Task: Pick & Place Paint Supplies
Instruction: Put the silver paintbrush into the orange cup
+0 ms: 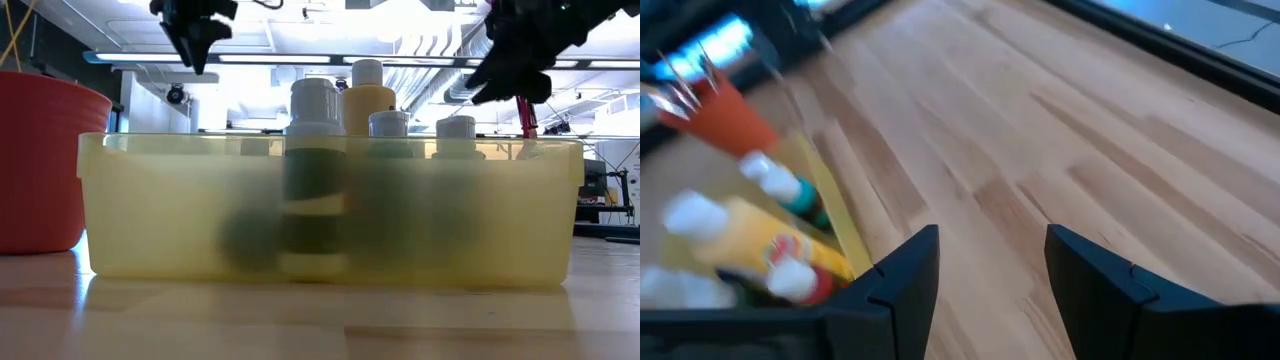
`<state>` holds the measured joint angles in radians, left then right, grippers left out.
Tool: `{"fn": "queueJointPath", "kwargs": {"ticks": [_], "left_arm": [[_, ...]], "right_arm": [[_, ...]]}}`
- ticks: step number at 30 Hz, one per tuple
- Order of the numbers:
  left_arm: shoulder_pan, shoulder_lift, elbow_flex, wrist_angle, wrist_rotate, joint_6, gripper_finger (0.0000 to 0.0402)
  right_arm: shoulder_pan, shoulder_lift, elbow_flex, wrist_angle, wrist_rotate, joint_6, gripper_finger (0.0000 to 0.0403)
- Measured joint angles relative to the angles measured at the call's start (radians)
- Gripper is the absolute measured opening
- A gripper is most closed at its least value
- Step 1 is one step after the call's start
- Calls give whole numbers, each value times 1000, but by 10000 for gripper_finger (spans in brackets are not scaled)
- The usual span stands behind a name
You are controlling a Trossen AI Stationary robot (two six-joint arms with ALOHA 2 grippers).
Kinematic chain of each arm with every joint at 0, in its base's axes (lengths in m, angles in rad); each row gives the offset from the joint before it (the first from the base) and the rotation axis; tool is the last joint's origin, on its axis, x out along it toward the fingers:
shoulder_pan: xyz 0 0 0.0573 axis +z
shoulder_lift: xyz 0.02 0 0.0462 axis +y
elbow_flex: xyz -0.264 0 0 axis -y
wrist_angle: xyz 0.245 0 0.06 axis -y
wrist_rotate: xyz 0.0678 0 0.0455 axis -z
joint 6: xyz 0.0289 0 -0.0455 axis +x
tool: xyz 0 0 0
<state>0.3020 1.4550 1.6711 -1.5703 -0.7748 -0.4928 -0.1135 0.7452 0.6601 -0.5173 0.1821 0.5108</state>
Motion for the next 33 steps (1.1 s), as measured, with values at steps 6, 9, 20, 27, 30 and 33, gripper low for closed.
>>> {"fn": "queueJointPath", "kwargs": {"ticks": [6, 9, 20, 27, 30, 33], "left_arm": [[99, 3, 0, 6, -6, 53, 196], [142, 3, 0, 6, -6, 110, 196], [182, 3, 0, 37, 34, 258, 196], [182, 3, 0, 154, 125, 293, 196], [182, 3, 0, 203, 175, 306, 196], [182, 3, 0, 248, 200, 306, 196]], "right_arm": [[0, 0, 0, 55, 24, 106, 174], [0, 0, 0, 54, 67, 155, 174], [0, 0, 0, 16, 125, 314, 174], [0, 0, 0, -260, 31, 571, 174], [0, 0, 0, -411, -46, 677, 174], [0, 0, 0, -534, -95, 731, 174]]}}
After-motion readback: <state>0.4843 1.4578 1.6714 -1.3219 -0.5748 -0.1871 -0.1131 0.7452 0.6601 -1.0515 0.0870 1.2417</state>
